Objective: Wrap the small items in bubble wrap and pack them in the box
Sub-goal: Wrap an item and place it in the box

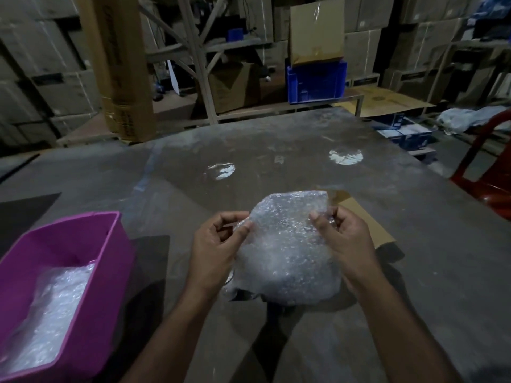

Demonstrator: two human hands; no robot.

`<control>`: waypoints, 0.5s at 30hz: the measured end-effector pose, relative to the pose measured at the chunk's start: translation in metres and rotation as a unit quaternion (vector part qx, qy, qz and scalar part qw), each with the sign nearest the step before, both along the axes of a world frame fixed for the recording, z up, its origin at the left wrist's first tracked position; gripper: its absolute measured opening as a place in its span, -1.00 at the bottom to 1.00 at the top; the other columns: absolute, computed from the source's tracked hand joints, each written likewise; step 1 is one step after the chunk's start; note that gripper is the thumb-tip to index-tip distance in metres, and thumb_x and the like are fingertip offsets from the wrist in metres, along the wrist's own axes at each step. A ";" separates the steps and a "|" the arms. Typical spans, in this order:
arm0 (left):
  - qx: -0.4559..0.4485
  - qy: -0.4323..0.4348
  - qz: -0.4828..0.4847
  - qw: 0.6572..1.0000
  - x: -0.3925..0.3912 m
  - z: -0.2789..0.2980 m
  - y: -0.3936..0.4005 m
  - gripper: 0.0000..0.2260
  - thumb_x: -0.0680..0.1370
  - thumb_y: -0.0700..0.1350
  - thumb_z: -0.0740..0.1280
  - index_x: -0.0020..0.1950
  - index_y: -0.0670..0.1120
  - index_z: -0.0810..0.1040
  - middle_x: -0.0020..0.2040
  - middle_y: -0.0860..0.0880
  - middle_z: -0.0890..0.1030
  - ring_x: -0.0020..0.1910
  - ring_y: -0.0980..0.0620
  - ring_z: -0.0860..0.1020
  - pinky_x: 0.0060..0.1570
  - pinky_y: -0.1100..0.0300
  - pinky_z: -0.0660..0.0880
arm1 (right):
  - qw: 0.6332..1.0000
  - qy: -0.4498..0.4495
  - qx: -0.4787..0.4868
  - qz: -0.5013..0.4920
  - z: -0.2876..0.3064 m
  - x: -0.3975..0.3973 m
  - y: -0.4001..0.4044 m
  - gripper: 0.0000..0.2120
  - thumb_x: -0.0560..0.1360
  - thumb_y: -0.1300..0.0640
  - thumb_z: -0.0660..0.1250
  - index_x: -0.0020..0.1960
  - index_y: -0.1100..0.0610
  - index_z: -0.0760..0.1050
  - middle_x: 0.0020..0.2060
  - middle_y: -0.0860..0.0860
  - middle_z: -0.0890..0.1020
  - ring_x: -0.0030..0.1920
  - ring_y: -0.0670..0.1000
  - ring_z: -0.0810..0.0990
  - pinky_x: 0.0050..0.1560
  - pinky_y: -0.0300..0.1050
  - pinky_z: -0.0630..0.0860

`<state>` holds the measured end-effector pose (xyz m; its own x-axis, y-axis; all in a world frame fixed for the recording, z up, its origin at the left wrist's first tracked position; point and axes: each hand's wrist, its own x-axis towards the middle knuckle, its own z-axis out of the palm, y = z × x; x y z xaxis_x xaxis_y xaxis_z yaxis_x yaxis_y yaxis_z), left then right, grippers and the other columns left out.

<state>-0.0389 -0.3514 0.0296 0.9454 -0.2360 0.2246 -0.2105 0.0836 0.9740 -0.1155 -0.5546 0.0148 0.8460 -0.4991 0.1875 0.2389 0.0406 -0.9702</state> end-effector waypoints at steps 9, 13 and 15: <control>-0.025 0.008 -0.026 0.999 0.009 0.009 0.003 -0.89 0.48 -0.12 0.45 -0.10 -0.15 0.61 0.21 -0.01 0.68 0.24 0.05 0.62 0.25 0.09 0.52 | 0.999 -0.031 0.005 0.017 0.005 0.010 -0.010 -0.69 0.35 0.08 0.56 -0.01 0.19 0.57 -0.14 0.11 0.68 -0.14 0.09 0.62 -0.01 0.11 0.58; -0.007 -0.030 -0.084 0.996 0.009 0.018 -0.005 -0.88 0.57 -0.14 0.34 -0.02 -0.18 0.47 0.19 -0.07 0.69 0.28 0.07 0.60 0.23 0.25 0.48 | 0.997 -0.002 -0.059 0.052 0.006 0.017 -0.022 -0.43 0.34 -0.05 0.61 0.32 -0.13 0.53 0.25 -0.06 0.63 0.28 -0.03 0.59 0.28 0.04 0.54; -0.001 -0.038 -0.091 0.995 0.010 0.025 -0.010 -0.87 0.55 -0.11 0.35 -0.04 -0.15 0.48 0.12 -0.06 0.71 0.19 0.11 0.63 0.13 0.29 0.51 | 0.995 0.008 -0.081 0.057 0.010 0.018 -0.027 -0.46 0.34 -0.11 0.60 0.28 -0.17 0.55 0.29 -0.15 0.58 0.33 -0.09 0.52 0.33 0.00 0.48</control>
